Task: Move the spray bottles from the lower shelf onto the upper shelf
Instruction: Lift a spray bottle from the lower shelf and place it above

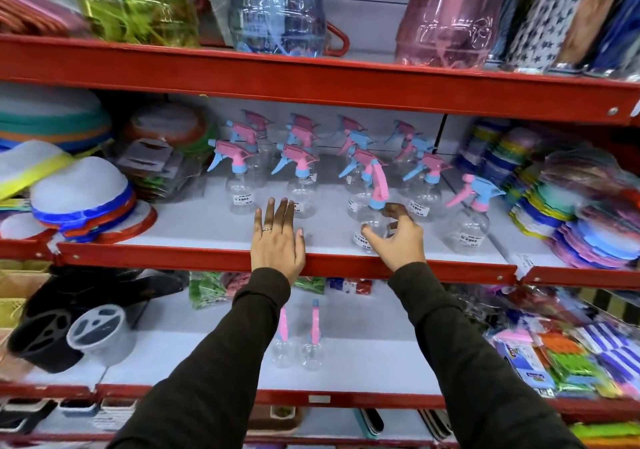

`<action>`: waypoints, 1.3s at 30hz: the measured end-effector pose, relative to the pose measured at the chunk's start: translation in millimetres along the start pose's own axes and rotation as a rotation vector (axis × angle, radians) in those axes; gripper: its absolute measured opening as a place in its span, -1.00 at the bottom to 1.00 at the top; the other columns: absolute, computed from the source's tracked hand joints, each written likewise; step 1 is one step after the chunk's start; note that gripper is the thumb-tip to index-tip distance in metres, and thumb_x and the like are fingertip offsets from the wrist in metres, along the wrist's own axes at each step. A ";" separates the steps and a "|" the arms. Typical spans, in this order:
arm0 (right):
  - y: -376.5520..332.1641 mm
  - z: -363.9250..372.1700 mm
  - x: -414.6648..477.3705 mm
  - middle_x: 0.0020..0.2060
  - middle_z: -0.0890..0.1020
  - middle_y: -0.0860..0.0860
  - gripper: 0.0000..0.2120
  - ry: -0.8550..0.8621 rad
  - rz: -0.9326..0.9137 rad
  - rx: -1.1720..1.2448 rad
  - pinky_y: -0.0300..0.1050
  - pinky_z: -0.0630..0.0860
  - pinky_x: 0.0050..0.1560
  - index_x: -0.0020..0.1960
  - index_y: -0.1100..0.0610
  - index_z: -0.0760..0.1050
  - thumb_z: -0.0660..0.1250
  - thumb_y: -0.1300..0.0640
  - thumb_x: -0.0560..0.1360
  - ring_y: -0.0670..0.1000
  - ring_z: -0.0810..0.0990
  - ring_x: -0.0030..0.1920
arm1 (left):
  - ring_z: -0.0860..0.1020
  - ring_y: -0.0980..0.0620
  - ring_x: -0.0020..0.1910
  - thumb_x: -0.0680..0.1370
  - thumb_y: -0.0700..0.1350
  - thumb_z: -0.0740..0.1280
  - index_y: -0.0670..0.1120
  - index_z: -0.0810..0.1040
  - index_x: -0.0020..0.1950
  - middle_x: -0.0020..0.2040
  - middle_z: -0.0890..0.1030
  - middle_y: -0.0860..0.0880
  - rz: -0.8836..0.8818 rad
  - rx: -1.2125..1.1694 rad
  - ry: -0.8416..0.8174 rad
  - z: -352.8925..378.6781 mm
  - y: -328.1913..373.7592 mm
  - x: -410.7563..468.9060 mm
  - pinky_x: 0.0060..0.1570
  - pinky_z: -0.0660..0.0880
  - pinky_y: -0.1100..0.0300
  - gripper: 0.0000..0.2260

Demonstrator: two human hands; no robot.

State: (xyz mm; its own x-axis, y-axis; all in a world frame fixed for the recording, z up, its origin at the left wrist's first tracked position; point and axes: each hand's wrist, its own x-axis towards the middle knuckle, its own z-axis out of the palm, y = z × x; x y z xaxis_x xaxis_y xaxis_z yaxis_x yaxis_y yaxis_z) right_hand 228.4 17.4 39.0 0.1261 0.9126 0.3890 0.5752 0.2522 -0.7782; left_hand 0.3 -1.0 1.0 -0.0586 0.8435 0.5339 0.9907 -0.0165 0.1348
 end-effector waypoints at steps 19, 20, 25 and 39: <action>2.2 12.7 2.3 0.19 0.56 0.05 -0.32 0.058 -0.012 0.033 0.05 0.56 0.23 0.34 0.02 0.35 0.50 -0.01 0.28 0.08 0.56 0.18 | 0.05 -0.11 0.60 0.56 0.02 -0.05 -0.13 0.20 0.56 0.57 0.24 -0.11 -0.015 -0.009 0.007 -0.4 1.2 -0.5 0.57 -0.05 -0.11 -0.43; 2.3 12.4 2.8 0.22 0.55 0.05 -0.27 0.049 -0.006 0.050 0.04 0.54 0.26 0.37 -0.01 0.28 0.50 -0.03 0.28 0.08 0.54 0.22 | 0.04 -0.11 0.60 0.56 0.02 -0.05 -0.13 0.20 0.56 0.58 0.24 -0.11 -0.016 -0.007 0.004 -0.5 1.1 -0.8 0.57 -0.06 -0.11 -0.43; 3.5 10.9 5.4 0.17 0.47 0.08 -0.24 0.105 0.010 -0.035 -0.02 0.53 0.21 0.25 0.06 0.33 0.59 -0.18 0.21 0.08 0.49 0.18 | 0.03 -0.10 0.60 0.56 0.03 -0.05 -0.13 0.19 0.57 0.58 0.22 -0.10 -0.021 0.010 0.001 -0.6 1.6 0.2 0.57 -0.07 -0.11 -0.42; 7.9 13.3 7.1 0.22 0.55 0.07 -0.35 0.032 -0.007 0.004 0.03 0.58 0.22 0.35 0.08 0.42 0.51 -0.03 0.32 0.08 0.57 0.19 | 0.04 -0.11 0.60 0.57 0.03 -0.05 -0.16 0.20 0.56 0.57 0.24 -0.11 -0.027 0.024 -0.005 -2.5 2.4 -0.8 0.57 -0.07 -0.10 -0.42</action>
State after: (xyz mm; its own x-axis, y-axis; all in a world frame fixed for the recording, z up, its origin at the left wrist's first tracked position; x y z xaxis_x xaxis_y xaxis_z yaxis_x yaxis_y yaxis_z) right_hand 223.1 30.2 29.1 0.1481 0.9001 0.4097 0.5727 0.2597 -0.7775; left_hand 2.4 -3.0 3.1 -0.0847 0.8463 0.5259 0.9915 0.0192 0.1287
